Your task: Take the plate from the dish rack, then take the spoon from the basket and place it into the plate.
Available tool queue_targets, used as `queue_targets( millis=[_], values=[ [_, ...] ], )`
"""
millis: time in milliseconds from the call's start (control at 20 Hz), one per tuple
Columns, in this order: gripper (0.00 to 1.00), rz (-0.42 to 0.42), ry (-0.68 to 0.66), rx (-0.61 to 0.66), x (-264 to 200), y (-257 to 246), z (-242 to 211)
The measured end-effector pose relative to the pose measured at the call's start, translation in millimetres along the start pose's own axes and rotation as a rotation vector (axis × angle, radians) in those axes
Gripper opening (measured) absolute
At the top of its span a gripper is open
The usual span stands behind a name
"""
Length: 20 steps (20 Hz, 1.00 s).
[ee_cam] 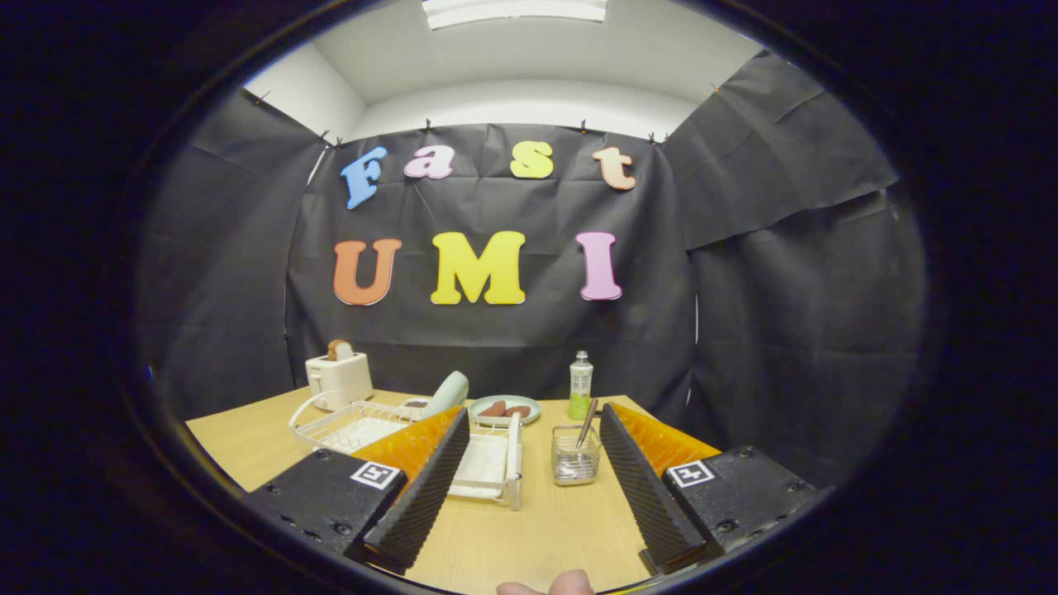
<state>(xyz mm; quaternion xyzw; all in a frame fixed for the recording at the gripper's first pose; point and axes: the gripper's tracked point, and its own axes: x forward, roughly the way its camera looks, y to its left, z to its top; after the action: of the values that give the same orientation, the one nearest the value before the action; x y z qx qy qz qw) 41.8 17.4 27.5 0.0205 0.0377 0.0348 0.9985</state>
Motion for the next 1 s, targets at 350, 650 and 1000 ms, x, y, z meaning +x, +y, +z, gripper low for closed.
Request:
queue_targets(
  millis=[350, 650, 1000],
  values=[
    [1.0, 0.089, 0.076, -0.02, 66, 26, 63],
    [1.0, 0.122, 0.276, -0.039, 143, 49, 87],
    [1.0, 0.177, 0.563, -0.003, 218, 87, 66]
  ],
)
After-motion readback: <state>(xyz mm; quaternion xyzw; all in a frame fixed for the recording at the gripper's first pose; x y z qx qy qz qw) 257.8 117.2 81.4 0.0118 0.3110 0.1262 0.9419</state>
